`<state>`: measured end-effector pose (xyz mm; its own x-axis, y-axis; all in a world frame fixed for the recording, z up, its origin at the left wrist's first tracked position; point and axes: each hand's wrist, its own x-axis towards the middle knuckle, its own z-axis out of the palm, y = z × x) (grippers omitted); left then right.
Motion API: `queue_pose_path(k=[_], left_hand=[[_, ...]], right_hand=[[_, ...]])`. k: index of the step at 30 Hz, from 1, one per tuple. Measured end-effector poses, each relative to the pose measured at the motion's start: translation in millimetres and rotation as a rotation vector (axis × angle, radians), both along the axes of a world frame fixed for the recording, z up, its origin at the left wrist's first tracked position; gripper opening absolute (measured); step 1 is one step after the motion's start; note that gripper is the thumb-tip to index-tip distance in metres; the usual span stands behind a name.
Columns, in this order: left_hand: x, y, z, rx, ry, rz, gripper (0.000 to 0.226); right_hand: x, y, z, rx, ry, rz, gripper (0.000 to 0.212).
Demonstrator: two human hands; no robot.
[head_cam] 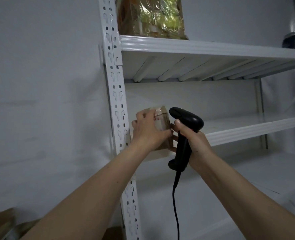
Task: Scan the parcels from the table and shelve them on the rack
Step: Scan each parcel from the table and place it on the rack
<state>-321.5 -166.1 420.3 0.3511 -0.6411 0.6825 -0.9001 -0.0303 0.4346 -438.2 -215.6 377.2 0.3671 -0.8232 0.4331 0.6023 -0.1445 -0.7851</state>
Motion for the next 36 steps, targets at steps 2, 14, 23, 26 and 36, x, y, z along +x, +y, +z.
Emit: queue_pose_path(k=[2,14,23,26,36], left_hand=[[4,-5,4,0.012,-0.085,0.034,0.075],[23,-38,26,0.189,-0.521,0.406,0.054],[19,-36,0,-0.107,-0.303,0.268,0.058],[12,-23,-18,-0.437,-0.323,0.174,0.039],[9,47,-119,-0.588,0.046,0.247,0.033]], right_hand=[[7,-11,5,0.008,0.003,0.061,0.028],[35,-63,14,0.096,0.054,0.135,0.020],[29,-75,-1,0.107,0.024,0.061,0.017],[18,-65,-11,0.062,0.023,0.102,0.008],[39,2,-84,-0.057,0.239,0.591,0.008]])
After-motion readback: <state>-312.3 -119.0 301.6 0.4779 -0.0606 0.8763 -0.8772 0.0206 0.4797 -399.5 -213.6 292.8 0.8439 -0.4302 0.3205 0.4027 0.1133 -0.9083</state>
